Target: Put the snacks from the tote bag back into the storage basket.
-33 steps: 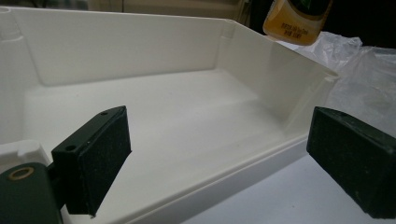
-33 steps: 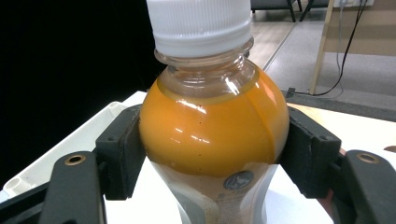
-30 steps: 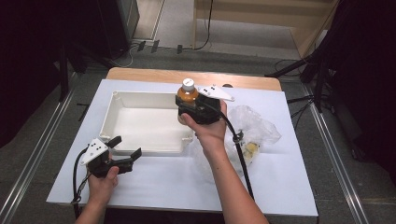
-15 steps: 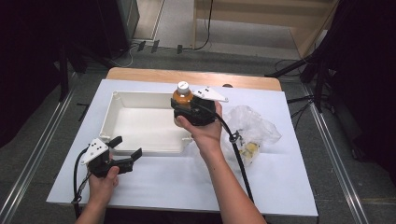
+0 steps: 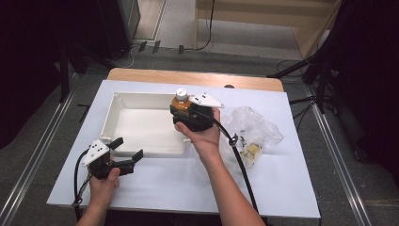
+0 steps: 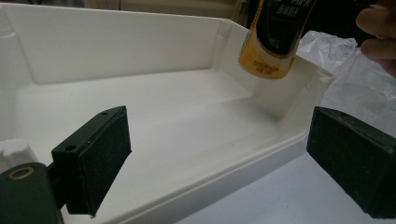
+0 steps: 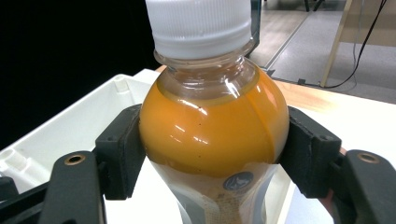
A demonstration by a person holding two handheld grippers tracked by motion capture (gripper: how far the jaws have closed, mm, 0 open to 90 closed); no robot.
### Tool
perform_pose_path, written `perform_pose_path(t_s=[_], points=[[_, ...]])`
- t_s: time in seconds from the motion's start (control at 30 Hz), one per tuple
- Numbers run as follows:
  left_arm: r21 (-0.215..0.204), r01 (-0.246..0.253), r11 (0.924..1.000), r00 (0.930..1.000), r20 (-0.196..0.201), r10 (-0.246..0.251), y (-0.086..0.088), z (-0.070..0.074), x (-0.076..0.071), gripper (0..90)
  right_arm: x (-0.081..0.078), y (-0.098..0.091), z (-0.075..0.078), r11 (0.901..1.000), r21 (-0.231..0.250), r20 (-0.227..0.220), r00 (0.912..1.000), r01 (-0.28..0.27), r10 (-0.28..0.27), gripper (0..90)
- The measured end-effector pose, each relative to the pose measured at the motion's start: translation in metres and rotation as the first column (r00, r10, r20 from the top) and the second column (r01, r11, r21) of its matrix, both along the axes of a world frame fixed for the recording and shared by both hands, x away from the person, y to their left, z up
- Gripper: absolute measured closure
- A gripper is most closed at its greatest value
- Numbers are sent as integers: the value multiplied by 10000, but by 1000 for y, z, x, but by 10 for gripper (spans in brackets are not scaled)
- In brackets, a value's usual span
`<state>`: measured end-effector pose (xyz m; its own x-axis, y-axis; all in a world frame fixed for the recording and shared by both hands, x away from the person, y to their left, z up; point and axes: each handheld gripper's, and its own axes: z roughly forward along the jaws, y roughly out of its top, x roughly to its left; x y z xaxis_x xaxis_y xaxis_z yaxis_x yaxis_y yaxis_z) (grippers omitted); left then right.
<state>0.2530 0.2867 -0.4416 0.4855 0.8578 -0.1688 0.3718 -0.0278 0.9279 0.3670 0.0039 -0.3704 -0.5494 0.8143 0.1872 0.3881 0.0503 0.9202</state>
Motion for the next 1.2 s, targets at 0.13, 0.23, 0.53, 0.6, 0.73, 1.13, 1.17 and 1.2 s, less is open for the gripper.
perform_pose_path(t_s=[0.13,0.23,0.53,0.6,0.73,1.13,1.17,1.2], points=[[-5,-22,10000,10000,-48,22,0,-1,0,63,0,-1,-8,9999,-106,-115,9999,18,-19,309],[-19,-22,10000,10000,-33,22,1,-1,0,63,0,-1,-14,9998,-176,-138,9999,0,-3,309],[54,-8,10000,10000,-97,8,0,-3,1,63,-1,1,-32,9992,-376,-406,9991,-104,89,309],[83,11,10000,9999,-108,-10,-1,-3,1,63,-1,1,-36,9992,-388,-480,9988,-99,80,309],[98,-38,9999,9999,-95,39,0,-3,1,64,0,0,-43,9986,-521,-592,9982,-66,35,308],[152,-52,9999,9999,-97,54,0,-4,2,63,-4,-9,-32,9999,52,-428,9990,-135,137,233],[162,-40,9999,9999,-97,42,0,-4,2,63,-5,-11,-30,9999,7,-385,9992,-130,130,227],[137,-51,9999,9999,-112,52,0,-5,2,63,-6,-13,-28,9999,13,-399,9991,-152,152,224]])
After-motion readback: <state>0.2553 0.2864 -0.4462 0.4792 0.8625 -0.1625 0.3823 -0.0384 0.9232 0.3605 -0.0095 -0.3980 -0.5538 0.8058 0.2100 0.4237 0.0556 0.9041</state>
